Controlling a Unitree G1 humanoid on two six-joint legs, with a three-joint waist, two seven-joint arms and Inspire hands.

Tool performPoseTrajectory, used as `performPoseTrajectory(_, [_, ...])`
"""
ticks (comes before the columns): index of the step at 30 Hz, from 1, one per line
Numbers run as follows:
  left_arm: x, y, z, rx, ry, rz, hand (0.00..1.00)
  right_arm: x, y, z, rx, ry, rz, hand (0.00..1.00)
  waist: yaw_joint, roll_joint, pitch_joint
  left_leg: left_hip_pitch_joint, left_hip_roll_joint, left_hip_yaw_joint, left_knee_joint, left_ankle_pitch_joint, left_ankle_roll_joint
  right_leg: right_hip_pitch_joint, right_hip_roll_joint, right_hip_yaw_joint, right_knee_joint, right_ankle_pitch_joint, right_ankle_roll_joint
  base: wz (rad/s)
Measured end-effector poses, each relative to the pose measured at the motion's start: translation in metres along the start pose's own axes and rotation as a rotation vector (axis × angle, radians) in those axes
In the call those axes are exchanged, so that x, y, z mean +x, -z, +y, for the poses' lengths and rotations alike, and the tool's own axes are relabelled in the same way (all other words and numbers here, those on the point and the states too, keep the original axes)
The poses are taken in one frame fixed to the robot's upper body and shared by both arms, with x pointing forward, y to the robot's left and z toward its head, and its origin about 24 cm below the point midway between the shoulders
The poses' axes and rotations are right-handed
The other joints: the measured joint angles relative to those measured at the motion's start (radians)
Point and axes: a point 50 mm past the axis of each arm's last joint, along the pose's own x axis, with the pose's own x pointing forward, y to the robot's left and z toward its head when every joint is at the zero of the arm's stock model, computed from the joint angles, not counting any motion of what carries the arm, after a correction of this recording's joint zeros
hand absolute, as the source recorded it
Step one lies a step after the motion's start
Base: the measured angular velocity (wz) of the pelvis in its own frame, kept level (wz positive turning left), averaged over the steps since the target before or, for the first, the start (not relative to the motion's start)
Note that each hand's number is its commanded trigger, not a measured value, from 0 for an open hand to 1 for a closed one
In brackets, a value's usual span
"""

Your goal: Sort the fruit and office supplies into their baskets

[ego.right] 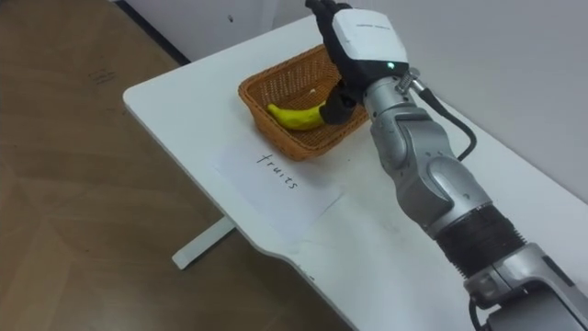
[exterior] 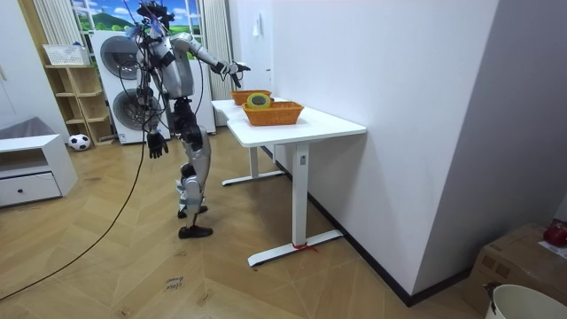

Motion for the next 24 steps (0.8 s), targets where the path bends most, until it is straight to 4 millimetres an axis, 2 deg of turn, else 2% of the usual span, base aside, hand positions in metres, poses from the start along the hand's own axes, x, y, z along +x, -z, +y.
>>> performPoseTrajectory(19, [0.0008, -0.0069, -0.0002, -0.003, 0.005, -0.019, 0.00, 0.0001, 0.0013, 0.0027, 0.050, -0.017, -0.003, 0.00, -0.009, 0.000, 0.0020, -0.003, -0.001, -0.003, 0.000, 0.000, 0.000, -0.001, -0.001, 0.001, 0.001, 0.000, 0.000, 0.00])
performPoseTrajectory(24, [0.0006, -0.0084, -0.0030, -0.005, 0.005, -0.023, 0.00, 0.0003, 0.0076, 0.0051, 0.081, -0.030, 0.027, 0.00, -0.021, 0.008, 0.0082, -0.007, 0.000, 0.003, 0.001, 0.000, 0.001, -0.007, -0.001, 0.006, 0.001, 0.000, 0.000, -0.03])
